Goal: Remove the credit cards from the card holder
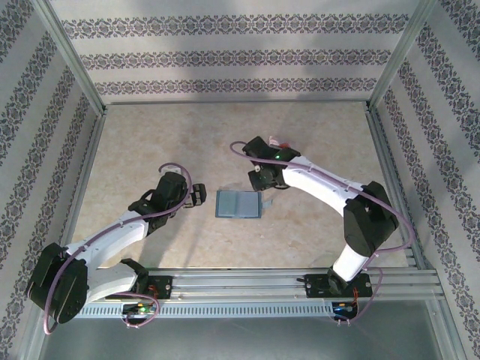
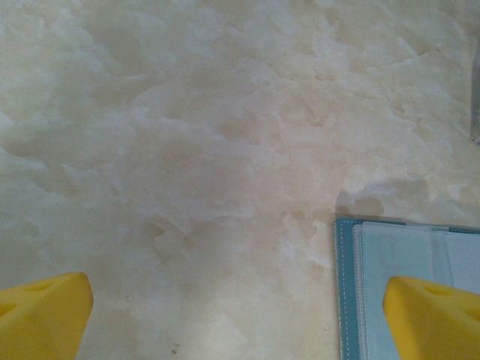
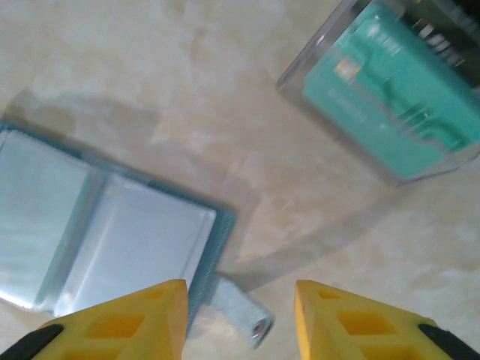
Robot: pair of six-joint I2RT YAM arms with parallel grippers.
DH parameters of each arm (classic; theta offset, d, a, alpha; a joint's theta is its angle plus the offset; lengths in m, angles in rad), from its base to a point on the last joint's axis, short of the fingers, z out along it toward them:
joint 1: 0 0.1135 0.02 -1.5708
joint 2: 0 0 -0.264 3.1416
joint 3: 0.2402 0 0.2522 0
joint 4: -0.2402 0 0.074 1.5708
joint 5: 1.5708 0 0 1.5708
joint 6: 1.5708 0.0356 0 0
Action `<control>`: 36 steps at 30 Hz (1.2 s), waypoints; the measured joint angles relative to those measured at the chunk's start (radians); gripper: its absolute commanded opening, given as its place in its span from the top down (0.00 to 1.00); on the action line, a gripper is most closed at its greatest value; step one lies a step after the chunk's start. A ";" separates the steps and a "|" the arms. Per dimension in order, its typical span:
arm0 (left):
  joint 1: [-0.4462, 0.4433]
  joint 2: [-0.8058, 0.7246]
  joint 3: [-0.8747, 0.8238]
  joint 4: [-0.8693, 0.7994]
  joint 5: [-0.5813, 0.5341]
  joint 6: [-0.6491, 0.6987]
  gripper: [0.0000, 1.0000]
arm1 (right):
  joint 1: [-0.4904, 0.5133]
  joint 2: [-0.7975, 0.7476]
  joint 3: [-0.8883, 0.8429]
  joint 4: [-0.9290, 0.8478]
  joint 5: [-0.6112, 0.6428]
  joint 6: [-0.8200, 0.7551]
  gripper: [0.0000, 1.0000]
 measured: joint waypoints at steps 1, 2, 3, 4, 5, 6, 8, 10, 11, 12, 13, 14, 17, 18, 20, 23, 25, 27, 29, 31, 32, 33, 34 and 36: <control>0.004 0.000 0.000 0.001 0.002 -0.001 0.01 | 0.016 0.000 -0.005 0.000 0.000 0.027 0.55; 0.005 0.000 0.000 0.001 0.002 -0.003 0.01 | 0.037 0.001 -0.008 0.000 -0.001 0.058 0.55; 0.010 0.000 0.000 0.003 0.004 -0.005 0.01 | 0.056 0.004 -0.008 0.004 0.000 0.085 0.53; 0.012 0.000 0.000 0.003 0.004 -0.009 0.01 | 0.076 0.008 -0.008 0.008 0.000 0.106 0.51; 0.016 0.000 0.000 0.004 0.005 -0.015 0.01 | 0.098 0.016 -0.007 0.013 0.001 0.129 0.50; 0.020 -0.001 -0.001 0.004 0.004 -0.021 0.01 | 0.122 0.028 -0.005 0.016 0.001 0.151 0.49; 0.031 -0.006 -0.008 0.008 0.005 -0.034 0.01 | 0.161 0.060 0.004 0.021 0.001 0.187 0.47; 0.042 -0.017 -0.025 0.015 0.004 -0.050 0.01 | 0.192 0.097 0.018 0.026 0.000 0.215 0.46; 0.049 -0.024 -0.036 0.017 0.003 -0.058 0.01 | 0.204 0.116 0.026 0.031 0.000 0.227 0.46; 0.057 -0.032 -0.049 0.018 0.004 -0.068 0.01 | 0.214 0.137 0.036 0.035 0.000 0.236 0.46; 0.064 -0.040 -0.060 0.019 0.004 -0.077 0.01 | 0.220 0.151 0.043 0.040 0.000 0.245 0.44; 0.072 -0.049 -0.072 0.019 0.004 -0.086 0.01 | 0.226 0.166 0.053 0.043 0.000 0.253 0.43; 0.091 -0.083 -0.104 0.022 0.000 -0.114 0.01 | 0.233 0.206 0.084 0.054 0.000 0.266 0.42; 0.097 -0.097 -0.116 0.023 -0.003 -0.122 0.01 | 0.236 0.219 0.096 0.056 0.000 0.269 0.41; 0.104 -0.125 -0.135 0.023 -0.005 -0.136 0.01 | 0.240 0.242 0.119 0.059 0.000 0.274 0.41; 0.111 -0.160 -0.158 0.023 -0.013 -0.155 0.01 | 0.247 0.282 0.156 0.064 0.000 0.277 0.41; 0.116 -0.176 -0.164 0.023 -0.015 -0.161 0.01 | 0.253 0.308 0.175 0.063 0.000 0.277 0.40; 0.118 -0.185 -0.167 0.023 -0.019 -0.167 0.01 | 0.257 0.335 0.193 0.063 0.000 0.277 0.40; 0.121 -0.187 -0.167 0.023 -0.019 -0.171 0.01 | 0.259 0.354 0.203 0.063 0.000 0.277 0.40; 0.123 -0.187 -0.167 0.023 -0.020 -0.174 0.01 | 0.259 0.364 0.205 0.061 0.000 0.277 0.40; 0.123 -0.187 -0.167 0.023 -0.019 -0.175 0.01 | 0.259 0.367 0.205 0.061 0.000 0.276 0.40; 0.123 -0.187 -0.167 0.023 -0.019 -0.176 0.01 | 0.259 0.370 0.205 0.060 0.000 0.276 0.40; 0.123 -0.187 -0.167 0.023 -0.019 -0.178 0.01 | 0.259 0.373 0.205 0.060 0.000 0.276 0.40; 0.123 -0.187 -0.167 0.023 -0.019 -0.179 0.01 | 0.259 0.380 0.205 0.060 0.002 0.276 0.41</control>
